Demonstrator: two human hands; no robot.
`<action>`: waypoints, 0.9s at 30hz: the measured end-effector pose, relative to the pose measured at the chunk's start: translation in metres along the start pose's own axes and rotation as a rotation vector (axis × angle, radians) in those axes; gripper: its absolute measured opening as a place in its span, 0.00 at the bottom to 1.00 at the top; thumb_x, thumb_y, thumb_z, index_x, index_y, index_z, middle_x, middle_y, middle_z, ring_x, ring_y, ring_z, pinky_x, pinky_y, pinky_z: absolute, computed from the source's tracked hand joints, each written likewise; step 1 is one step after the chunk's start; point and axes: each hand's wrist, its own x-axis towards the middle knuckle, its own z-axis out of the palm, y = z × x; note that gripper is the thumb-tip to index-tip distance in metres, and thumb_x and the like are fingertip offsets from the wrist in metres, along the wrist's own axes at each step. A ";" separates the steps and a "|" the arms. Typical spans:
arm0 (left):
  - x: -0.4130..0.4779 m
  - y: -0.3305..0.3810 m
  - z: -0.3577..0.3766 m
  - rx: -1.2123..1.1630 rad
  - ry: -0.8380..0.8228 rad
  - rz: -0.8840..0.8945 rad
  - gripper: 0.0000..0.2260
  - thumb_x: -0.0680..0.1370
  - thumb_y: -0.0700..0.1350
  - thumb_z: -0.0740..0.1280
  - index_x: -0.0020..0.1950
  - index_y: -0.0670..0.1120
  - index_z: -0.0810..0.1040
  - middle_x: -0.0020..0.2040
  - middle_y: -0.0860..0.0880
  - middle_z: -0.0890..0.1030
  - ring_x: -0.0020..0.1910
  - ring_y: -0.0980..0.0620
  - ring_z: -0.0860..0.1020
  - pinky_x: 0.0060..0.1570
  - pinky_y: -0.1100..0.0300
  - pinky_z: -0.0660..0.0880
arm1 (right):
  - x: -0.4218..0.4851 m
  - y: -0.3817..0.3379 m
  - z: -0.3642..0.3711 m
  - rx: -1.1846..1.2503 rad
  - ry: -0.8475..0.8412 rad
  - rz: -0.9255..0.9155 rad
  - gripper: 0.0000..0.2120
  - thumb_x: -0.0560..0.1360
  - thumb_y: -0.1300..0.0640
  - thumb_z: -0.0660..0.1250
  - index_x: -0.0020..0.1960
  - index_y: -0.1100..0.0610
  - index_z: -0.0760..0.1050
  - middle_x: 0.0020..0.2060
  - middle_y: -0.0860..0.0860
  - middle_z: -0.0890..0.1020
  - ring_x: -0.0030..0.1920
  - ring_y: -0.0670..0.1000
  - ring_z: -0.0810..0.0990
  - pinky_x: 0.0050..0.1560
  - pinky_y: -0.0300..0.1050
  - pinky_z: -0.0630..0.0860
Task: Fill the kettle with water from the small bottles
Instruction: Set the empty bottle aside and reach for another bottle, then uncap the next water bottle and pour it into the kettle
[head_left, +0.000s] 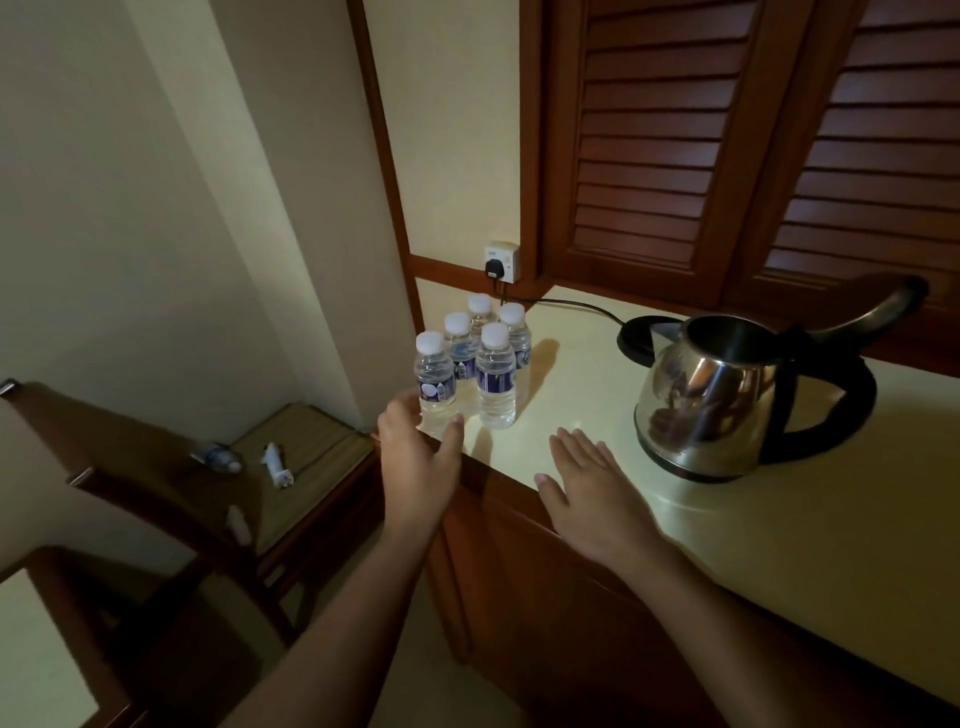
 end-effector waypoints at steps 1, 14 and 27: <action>0.005 -0.002 0.002 -0.026 0.000 -0.030 0.27 0.79 0.49 0.75 0.74 0.44 0.69 0.68 0.47 0.75 0.68 0.48 0.75 0.66 0.49 0.76 | 0.000 0.000 0.000 -0.008 -0.003 0.001 0.31 0.84 0.42 0.46 0.81 0.57 0.52 0.81 0.52 0.55 0.81 0.49 0.48 0.80 0.51 0.45; 0.028 0.010 0.009 -0.066 -0.011 -0.096 0.23 0.79 0.44 0.75 0.69 0.45 0.69 0.60 0.54 0.79 0.58 0.54 0.78 0.54 0.60 0.72 | -0.003 0.000 -0.002 0.058 0.016 0.004 0.30 0.84 0.42 0.47 0.81 0.55 0.55 0.81 0.50 0.57 0.80 0.46 0.50 0.80 0.46 0.44; -0.045 0.079 -0.009 -0.242 -0.463 0.291 0.26 0.73 0.49 0.81 0.66 0.57 0.74 0.58 0.61 0.83 0.56 0.62 0.81 0.48 0.72 0.75 | -0.023 -0.031 -0.147 0.440 0.467 -0.125 0.21 0.74 0.34 0.65 0.62 0.42 0.78 0.45 0.37 0.75 0.47 0.43 0.75 0.43 0.33 0.72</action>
